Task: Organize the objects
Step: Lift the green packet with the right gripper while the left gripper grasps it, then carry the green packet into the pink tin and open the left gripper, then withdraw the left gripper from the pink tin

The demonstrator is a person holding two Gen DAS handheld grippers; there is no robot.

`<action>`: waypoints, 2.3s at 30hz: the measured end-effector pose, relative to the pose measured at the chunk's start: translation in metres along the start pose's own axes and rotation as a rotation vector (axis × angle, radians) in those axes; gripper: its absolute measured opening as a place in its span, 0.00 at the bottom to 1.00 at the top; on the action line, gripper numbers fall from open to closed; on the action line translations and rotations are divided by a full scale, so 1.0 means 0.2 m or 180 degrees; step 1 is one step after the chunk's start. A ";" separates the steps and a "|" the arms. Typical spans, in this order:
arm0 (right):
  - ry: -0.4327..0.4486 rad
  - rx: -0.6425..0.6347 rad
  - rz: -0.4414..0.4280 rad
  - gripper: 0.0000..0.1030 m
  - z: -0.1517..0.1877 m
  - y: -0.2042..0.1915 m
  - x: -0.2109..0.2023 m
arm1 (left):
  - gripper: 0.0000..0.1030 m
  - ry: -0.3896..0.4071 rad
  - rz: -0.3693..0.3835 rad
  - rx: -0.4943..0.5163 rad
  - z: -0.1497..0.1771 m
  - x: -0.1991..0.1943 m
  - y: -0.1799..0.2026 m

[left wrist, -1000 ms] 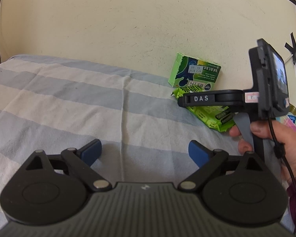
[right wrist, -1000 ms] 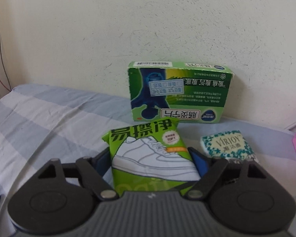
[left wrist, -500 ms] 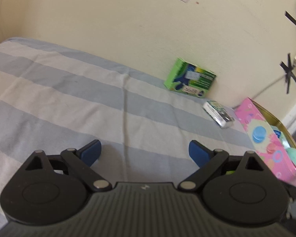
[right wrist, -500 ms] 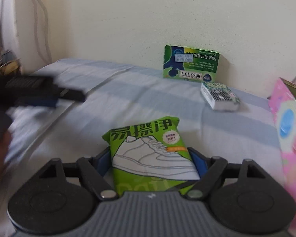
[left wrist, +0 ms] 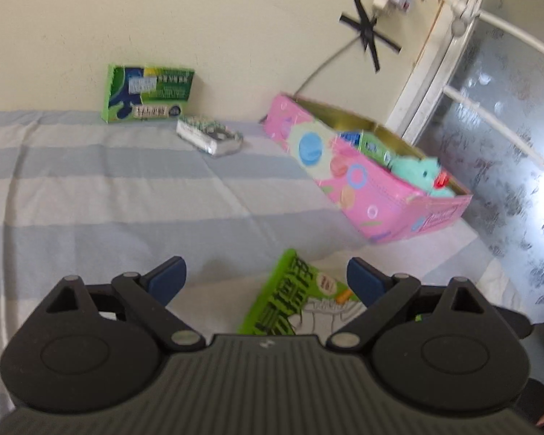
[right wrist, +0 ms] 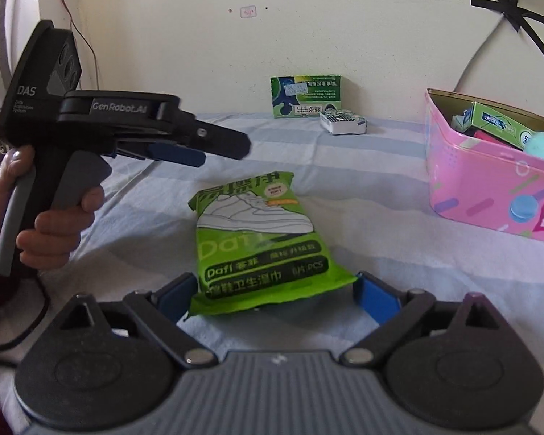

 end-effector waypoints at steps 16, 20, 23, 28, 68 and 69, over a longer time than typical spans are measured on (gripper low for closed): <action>0.0345 0.0297 0.0090 0.21 0.00 0.04 -0.17 | 0.55 0.0159 -0.0047 0.0193 0.02 -0.09 0.36; 0.0674 0.0349 0.0203 0.21 -0.13 0.15 -0.26 | 0.55 0.0372 -0.0011 0.0342 -0.16 -0.06 0.49; 0.0869 0.0268 0.0334 0.22 -0.27 0.28 -0.32 | 0.55 0.0470 0.0060 0.0419 -0.31 0.03 0.60; 0.0972 0.0303 0.0525 0.26 -0.47 0.62 -0.29 | 0.55 0.0517 0.0141 0.0549 -0.49 0.33 0.78; 0.1235 0.1321 0.1150 0.53 -0.28 1.00 -0.45 | 0.77 0.0411 -0.0754 0.1159 -0.29 0.36 0.84; 0.1210 0.1348 0.1131 0.53 -0.26 0.98 -0.45 | 0.77 0.0401 -0.0776 0.1159 -0.27 0.34 0.82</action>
Point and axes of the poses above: each gripper's, at about its wrist camera, not at the fingertips, and x roughly the way its jaws point, y to its right, z to its underside, the point moved 10 cm from there along x, roughly the way its jaws point, and after that the axes turned 8 degrees about y, right-handed, at the moved point
